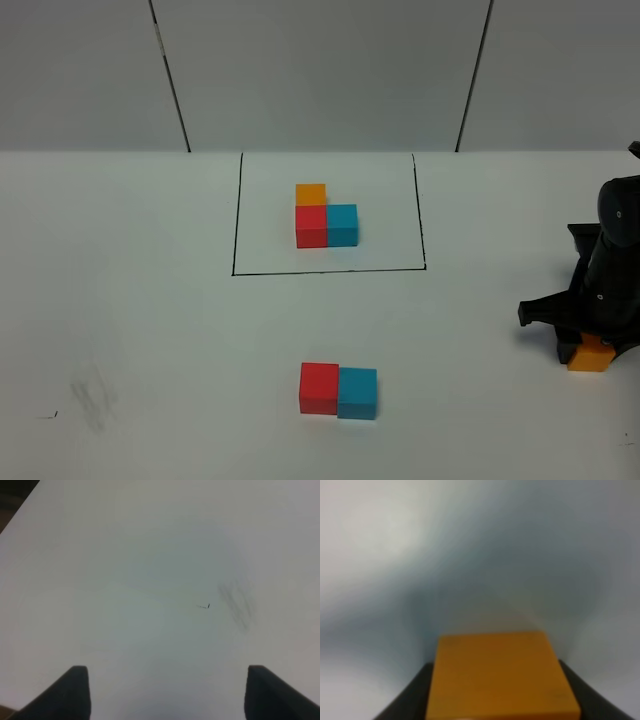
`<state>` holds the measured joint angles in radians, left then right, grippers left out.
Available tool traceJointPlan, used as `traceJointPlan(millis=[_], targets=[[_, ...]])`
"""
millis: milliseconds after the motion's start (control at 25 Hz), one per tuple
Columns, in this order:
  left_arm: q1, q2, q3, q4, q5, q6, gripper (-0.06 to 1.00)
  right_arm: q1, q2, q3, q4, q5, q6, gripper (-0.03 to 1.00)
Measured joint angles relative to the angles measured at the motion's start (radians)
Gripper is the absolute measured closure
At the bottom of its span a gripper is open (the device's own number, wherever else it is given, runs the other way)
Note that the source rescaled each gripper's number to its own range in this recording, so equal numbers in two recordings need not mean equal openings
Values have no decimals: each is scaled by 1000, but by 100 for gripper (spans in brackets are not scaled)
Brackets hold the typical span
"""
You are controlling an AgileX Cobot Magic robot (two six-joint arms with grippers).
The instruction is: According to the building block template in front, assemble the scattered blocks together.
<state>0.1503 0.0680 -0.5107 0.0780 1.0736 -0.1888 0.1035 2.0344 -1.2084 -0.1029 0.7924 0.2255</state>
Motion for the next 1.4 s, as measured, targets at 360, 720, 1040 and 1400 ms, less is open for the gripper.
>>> traceJointPlan(millis=[360, 720, 1040, 1400], targets=[[0, 0, 0, 0, 0, 0, 46, 0, -6, 0, 10, 53, -7, 94], [0, 0, 0, 0, 0, 0, 46, 32, -271, 0, 26, 122, 58, 94], [0, 0, 0, 0, 0, 0, 46, 157, -427, -13, 33, 191, 106, 94], [0, 0, 0, 0, 0, 0, 46, 363, -349, -314, 60, 260, 132, 94]])
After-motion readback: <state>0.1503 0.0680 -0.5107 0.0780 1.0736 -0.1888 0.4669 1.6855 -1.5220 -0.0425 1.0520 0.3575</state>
